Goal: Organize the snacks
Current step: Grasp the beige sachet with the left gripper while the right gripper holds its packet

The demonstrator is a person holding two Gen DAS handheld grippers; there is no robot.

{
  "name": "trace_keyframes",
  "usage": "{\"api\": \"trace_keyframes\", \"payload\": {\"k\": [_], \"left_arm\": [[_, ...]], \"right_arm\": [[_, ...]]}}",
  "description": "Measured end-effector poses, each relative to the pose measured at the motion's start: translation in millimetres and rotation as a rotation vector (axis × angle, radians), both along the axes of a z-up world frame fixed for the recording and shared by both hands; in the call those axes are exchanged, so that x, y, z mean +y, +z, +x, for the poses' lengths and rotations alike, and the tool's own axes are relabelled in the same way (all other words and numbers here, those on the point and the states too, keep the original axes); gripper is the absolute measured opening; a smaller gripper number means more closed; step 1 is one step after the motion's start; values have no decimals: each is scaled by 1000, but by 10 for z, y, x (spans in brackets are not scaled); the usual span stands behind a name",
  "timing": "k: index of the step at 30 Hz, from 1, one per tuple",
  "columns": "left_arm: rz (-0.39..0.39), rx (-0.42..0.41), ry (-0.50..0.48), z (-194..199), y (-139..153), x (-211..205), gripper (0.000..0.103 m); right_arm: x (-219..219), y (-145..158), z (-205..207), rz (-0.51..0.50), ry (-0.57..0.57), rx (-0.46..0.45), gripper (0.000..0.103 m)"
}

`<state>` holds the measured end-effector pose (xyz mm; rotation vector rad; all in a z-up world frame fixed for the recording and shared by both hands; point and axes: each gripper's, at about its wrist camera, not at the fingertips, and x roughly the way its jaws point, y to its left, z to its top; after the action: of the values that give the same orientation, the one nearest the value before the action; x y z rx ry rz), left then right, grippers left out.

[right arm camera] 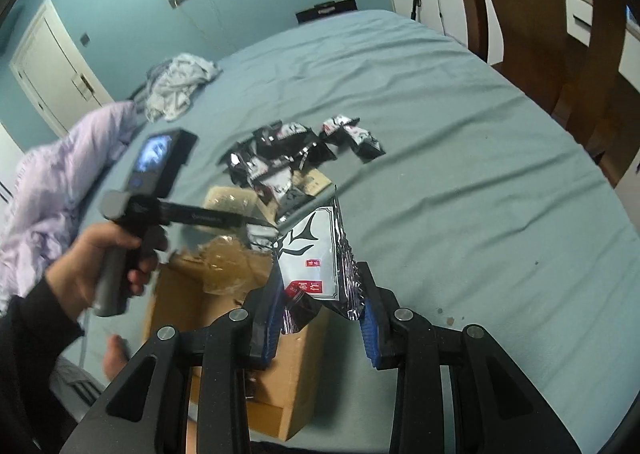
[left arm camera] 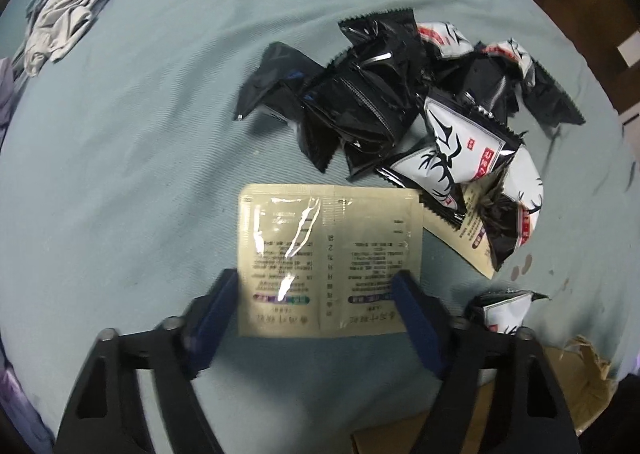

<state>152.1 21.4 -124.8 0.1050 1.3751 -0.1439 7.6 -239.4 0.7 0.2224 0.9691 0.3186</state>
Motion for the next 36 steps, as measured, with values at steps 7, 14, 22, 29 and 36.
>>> {"api": "trace_keyframes", "payload": {"k": [7, 14, 22, 29, 36], "left_arm": [[-69, -35, 150, -170, 264, 373, 0], [-154, -158, 129, -609, 902, 468, 0], [-273, -271, -13, -1114, 1486, 235, 0], [-189, -268, -77, -1223, 1402, -2, 2], [-120, -201, -33, -868, 1032, -11, 95]], "right_arm": [[120, -52, 101, -19, -8, 10, 31], [189, -23, 14, -47, -1, -23, 31], [102, -53, 46, 5, -9, -4, 31], [55, -14, 23, 29, -15, 0, 32], [11, -26, 27, 49, -17, 7, 32]]}}
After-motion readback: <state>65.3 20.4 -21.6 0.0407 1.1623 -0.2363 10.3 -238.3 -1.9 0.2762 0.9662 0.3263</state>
